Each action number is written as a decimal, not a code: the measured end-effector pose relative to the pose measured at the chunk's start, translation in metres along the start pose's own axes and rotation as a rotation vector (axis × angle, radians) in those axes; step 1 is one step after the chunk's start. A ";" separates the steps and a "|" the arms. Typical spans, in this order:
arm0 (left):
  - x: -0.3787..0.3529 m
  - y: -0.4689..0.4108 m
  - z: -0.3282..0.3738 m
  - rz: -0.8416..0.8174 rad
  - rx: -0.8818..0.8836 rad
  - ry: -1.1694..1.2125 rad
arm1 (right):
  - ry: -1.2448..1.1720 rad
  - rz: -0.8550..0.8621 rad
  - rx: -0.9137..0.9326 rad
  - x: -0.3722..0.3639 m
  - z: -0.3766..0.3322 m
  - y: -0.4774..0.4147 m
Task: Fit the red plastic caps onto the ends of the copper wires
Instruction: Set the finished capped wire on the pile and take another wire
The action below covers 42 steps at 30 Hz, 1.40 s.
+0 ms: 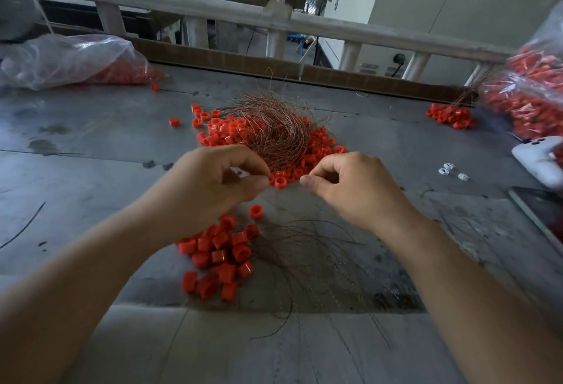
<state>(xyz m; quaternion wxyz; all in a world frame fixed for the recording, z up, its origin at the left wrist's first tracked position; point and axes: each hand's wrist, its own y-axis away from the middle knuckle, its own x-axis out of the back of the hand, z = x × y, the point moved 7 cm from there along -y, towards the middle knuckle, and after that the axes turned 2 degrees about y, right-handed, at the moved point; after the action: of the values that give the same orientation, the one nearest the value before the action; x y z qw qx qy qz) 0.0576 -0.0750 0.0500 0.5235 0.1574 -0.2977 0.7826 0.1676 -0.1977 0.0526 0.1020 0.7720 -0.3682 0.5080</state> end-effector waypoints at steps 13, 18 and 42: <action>-0.026 -0.012 0.003 0.037 -0.126 -0.409 | 0.042 -0.014 0.010 -0.003 -0.003 0.002; -0.024 -0.014 -0.003 0.032 -0.068 -0.419 | 0.047 -0.010 0.018 -0.002 -0.005 0.002; -0.002 0.001 0.020 0.005 0.030 0.917 | -0.534 -0.048 0.307 0.006 -0.041 0.013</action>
<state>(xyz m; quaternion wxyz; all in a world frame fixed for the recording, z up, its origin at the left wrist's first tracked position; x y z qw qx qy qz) 0.0561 -0.0893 0.0646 0.5972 -0.1986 -0.0242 0.7767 0.1312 -0.1875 0.0740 -0.1044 0.8930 -0.2826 0.3344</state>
